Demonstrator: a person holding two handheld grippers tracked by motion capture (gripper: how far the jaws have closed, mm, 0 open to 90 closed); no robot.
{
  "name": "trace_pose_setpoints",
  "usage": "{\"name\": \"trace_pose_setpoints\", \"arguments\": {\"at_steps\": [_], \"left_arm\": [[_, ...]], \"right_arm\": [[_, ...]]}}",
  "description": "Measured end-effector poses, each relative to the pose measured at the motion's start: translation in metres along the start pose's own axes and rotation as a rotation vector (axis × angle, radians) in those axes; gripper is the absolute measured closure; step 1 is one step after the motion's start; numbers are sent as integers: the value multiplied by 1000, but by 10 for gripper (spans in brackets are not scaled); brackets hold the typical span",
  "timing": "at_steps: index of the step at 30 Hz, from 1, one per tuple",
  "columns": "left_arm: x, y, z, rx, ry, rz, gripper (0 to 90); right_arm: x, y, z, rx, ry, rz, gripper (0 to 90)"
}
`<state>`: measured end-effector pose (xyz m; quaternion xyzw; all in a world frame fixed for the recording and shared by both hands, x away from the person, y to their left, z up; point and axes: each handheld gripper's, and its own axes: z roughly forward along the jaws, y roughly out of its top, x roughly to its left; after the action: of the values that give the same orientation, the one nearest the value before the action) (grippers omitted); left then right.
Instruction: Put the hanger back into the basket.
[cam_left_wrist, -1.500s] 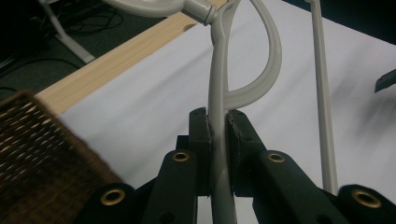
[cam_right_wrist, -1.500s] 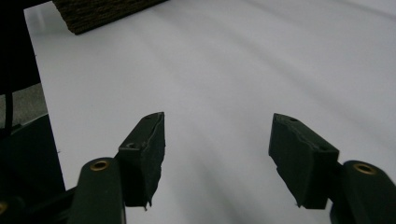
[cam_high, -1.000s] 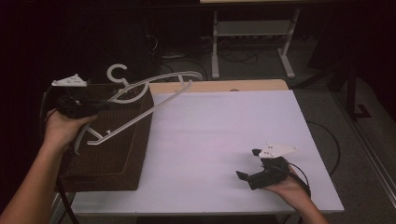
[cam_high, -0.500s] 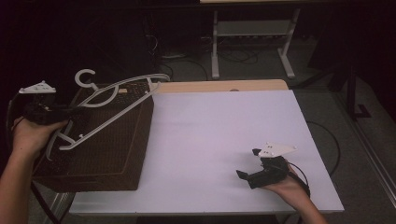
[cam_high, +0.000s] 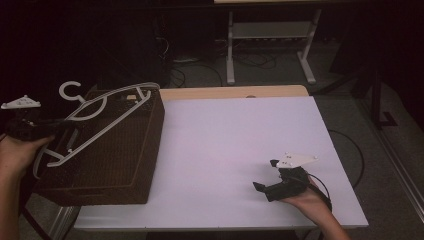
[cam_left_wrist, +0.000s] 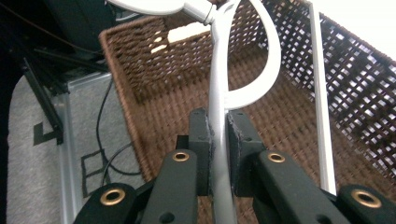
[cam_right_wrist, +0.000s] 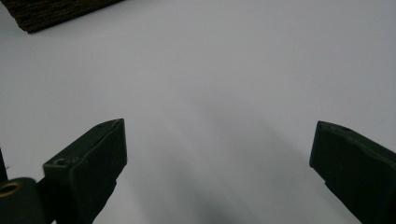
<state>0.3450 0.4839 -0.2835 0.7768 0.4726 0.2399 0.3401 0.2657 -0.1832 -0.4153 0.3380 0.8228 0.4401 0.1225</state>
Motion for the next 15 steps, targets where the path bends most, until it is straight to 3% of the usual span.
{"name": "trace_pose_setpoints", "arguments": {"at_steps": [9,15], "left_arm": [[6,-9,1,50,44,2,820],[6,-12,8,60,38,-4,807]], "right_arm": [[0,0,0,7,0,1,36],[0,0,0,11,2,5,37]]}}
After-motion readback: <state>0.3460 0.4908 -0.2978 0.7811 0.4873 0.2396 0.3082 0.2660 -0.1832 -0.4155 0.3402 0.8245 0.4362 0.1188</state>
